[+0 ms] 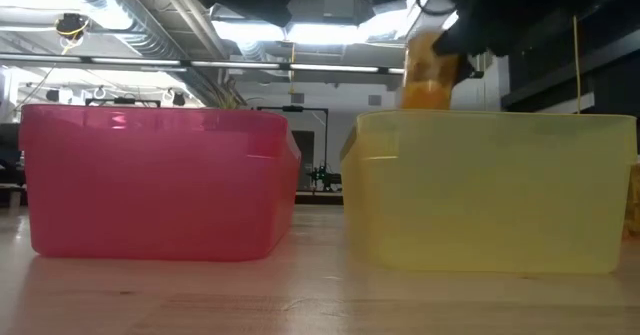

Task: Pick and place medicine bottles into bin by pill shape (circle, oval)
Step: Put the orange capsule bottle into the yellow bin

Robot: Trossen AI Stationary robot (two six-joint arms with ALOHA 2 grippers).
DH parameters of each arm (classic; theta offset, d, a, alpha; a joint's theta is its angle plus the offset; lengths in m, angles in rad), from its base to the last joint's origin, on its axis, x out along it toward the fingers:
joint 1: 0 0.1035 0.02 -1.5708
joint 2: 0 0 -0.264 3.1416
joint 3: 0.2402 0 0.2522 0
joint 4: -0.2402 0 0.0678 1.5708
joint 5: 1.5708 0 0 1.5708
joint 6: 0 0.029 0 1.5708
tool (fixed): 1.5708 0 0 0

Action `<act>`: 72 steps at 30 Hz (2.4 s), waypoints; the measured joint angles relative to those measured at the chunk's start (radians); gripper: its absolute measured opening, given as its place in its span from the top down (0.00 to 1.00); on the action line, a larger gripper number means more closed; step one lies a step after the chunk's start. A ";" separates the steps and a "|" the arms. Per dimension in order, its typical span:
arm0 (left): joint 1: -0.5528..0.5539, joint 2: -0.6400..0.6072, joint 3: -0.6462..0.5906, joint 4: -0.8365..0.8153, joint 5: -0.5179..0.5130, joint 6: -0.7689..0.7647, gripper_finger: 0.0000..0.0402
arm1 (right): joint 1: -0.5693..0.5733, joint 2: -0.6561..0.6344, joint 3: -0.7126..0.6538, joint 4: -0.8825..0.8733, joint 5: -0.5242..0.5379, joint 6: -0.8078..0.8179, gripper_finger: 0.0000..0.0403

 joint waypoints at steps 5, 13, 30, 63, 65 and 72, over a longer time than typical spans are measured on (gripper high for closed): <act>0.000 0.000 0.000 0.000 0.000 0.000 0.62 | 0.099 0.055 0.000 0.008 0.188 0.010 0.50; 0.000 0.000 0.000 0.000 0.000 0.000 0.62 | 0.116 0.189 -0.001 0.066 0.270 0.128 0.50; 0.000 0.000 0.000 0.000 0.000 0.000 0.62 | 0.116 0.289 -0.001 0.169 0.262 0.127 0.47; 0.000 0.000 0.000 0.000 -0.001 0.000 0.62 | 0.160 0.011 0.196 -0.484 0.358 0.278 0.35; 0.000 0.000 0.000 0.000 -0.001 0.000 0.62 | 0.191 -0.036 0.196 -0.574 0.358 0.358 0.35; 0.001 0.000 0.000 0.000 -0.023 -0.001 0.62 | 0.346 -0.159 0.196 -0.826 0.377 0.607 0.35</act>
